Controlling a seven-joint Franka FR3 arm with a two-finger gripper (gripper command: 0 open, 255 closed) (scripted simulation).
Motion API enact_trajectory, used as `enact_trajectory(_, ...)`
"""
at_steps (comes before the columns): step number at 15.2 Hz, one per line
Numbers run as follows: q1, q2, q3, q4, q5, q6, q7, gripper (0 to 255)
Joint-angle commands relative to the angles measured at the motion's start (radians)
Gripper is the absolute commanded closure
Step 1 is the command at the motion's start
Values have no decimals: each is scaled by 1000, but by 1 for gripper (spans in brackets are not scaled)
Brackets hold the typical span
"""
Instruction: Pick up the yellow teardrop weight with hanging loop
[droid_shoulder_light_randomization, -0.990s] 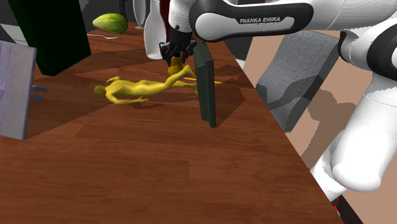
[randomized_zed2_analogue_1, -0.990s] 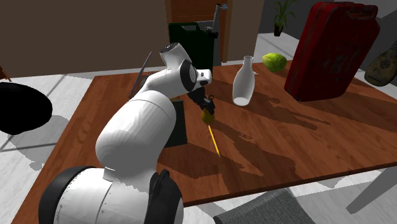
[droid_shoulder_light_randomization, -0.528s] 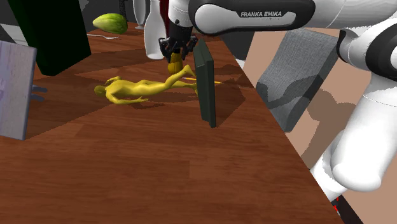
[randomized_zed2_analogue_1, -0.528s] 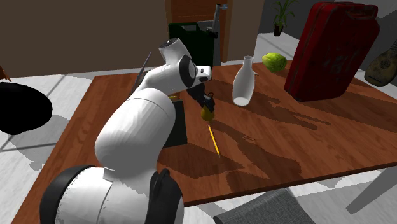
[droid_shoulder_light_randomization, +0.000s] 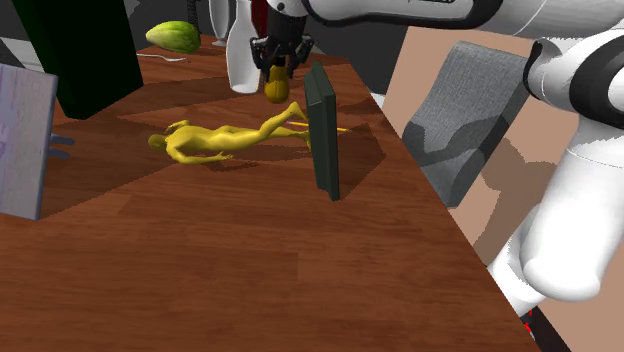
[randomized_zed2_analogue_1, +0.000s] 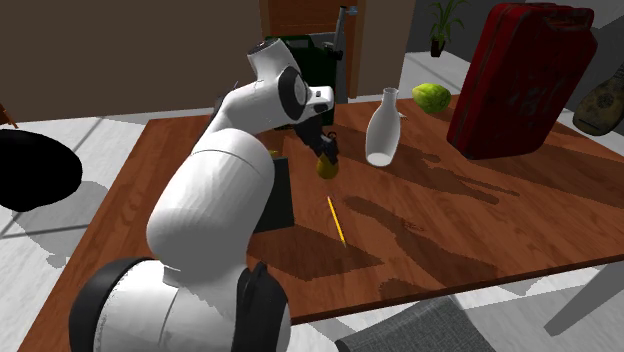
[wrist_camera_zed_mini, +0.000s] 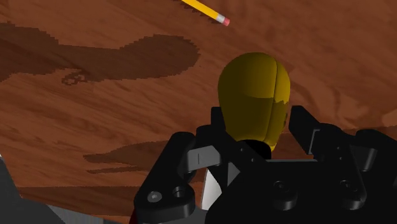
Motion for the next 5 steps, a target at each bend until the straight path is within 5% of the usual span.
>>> enact_trajectory(1, 6, 9, 2, 40, -2, -31, -9, 255)
enact_trajectory(5, 13, 21, 3, 85, -6, -64, -18, 255)
